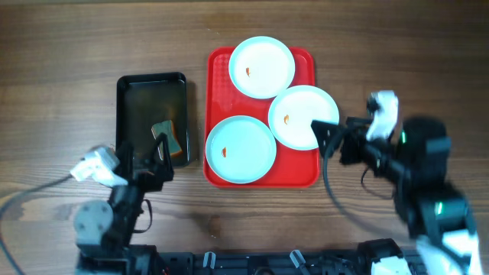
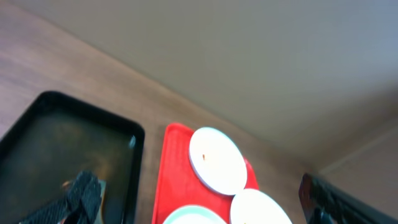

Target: Clean dirty plates on tray and stack at the side

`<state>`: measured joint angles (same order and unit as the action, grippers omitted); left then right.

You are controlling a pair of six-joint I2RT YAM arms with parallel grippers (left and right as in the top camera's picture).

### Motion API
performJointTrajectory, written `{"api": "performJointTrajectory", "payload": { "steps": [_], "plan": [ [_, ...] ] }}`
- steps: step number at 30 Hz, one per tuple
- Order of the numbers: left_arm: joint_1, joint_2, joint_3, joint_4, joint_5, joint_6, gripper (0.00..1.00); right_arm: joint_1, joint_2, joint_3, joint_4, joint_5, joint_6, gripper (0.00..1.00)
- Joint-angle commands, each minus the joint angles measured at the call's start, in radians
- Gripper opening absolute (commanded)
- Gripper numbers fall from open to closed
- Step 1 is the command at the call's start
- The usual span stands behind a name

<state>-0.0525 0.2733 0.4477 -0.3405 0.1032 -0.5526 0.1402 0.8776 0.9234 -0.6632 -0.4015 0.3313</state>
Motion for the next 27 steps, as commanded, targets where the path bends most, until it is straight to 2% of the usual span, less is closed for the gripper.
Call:
{"api": "performJointTrajectory", "payload": {
  "steps": [1,6,7,8,9,12,17,18,19,21,22,25,27],
  "plan": [
    [-0.003,0.253,0.288,-0.167,-0.026,0.059,1.00,-0.004,0.188,0.188,-0.092,-0.018,-0.066,1.00],
    [-0.003,0.560,0.551,-0.439,-0.026,0.078,1.00,-0.004,0.327,0.250,-0.086,-0.149,-0.018,1.00],
    [-0.003,0.624,0.576,-0.462,-0.026,0.078,1.00,-0.004,0.350,0.250,-0.074,-0.185,-0.018,0.96],
    [-0.003,0.668,0.581,-0.465,-0.026,0.077,1.00,-0.003,0.365,0.250,-0.075,-0.200,-0.018,0.88],
    [-0.003,0.708,0.581,-0.464,-0.021,0.071,1.00,-0.001,0.380,0.250,-0.086,-0.200,-0.018,0.85],
    [-0.004,0.808,0.581,-0.505,0.046,0.076,1.00,0.011,0.408,0.249,-0.137,-0.156,-0.018,0.85],
    [-0.003,1.053,0.581,-0.520,0.019,0.064,1.00,0.074,0.428,0.248,-0.233,0.020,-0.040,0.80],
    [-0.004,1.093,0.581,-0.509,0.019,0.061,0.97,0.087,0.428,0.248,-0.232,0.027,-0.041,0.80],
    [-0.003,1.138,0.581,-0.492,0.019,0.062,0.86,0.100,0.428,0.248,-0.228,0.029,-0.040,0.80],
    [-0.005,1.215,0.581,-0.459,0.018,0.062,0.76,0.116,0.428,0.248,-0.220,0.029,-0.040,0.79],
    [-0.005,1.278,0.581,-0.440,-0.003,0.061,0.63,0.127,0.428,0.248,-0.214,0.029,-0.039,0.79],
    [-0.004,1.364,0.581,-0.437,-0.082,0.017,0.56,0.131,0.428,0.248,-0.212,0.029,-0.032,0.79],
    [-0.003,1.411,0.581,-0.415,-0.093,0.013,0.62,0.131,0.428,0.248,-0.212,0.029,-0.032,0.79]
  ]
}}
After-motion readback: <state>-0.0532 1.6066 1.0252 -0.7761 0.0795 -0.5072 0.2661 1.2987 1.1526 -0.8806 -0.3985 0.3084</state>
